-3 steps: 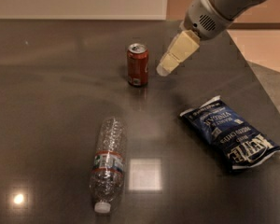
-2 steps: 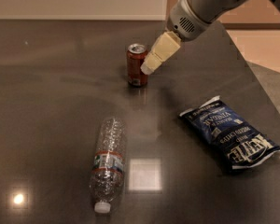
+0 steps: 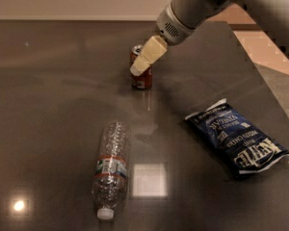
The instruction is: Move coke can near water bottle
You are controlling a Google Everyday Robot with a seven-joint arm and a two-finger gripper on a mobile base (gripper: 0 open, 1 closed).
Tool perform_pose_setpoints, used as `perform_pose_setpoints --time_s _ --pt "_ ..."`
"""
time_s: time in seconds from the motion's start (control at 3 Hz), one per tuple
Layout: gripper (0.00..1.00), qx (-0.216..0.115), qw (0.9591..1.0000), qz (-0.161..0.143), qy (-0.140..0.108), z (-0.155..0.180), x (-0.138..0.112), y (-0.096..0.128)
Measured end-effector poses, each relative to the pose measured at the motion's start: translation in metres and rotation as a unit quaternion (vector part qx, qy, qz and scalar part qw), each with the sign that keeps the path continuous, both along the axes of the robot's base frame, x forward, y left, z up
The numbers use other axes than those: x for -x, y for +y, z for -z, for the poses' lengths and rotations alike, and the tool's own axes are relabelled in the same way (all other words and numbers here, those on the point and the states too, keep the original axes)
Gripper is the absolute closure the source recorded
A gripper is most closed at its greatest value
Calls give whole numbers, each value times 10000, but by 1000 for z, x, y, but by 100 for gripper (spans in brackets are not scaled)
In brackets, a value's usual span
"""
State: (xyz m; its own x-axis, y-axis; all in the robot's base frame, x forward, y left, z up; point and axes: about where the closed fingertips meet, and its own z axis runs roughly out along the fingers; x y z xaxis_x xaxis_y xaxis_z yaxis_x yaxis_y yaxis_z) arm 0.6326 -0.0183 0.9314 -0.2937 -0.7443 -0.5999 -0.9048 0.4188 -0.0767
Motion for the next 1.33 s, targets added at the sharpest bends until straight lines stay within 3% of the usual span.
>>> perform_pose_setpoints --time_s 0.67,1.0,1.33 --pt "0 189 9998 -7 111 23 -14 9" --pt "16 215 9997 -18 150 27 -17 10" --pt "40 176 9997 -27 174 25 -19 8"
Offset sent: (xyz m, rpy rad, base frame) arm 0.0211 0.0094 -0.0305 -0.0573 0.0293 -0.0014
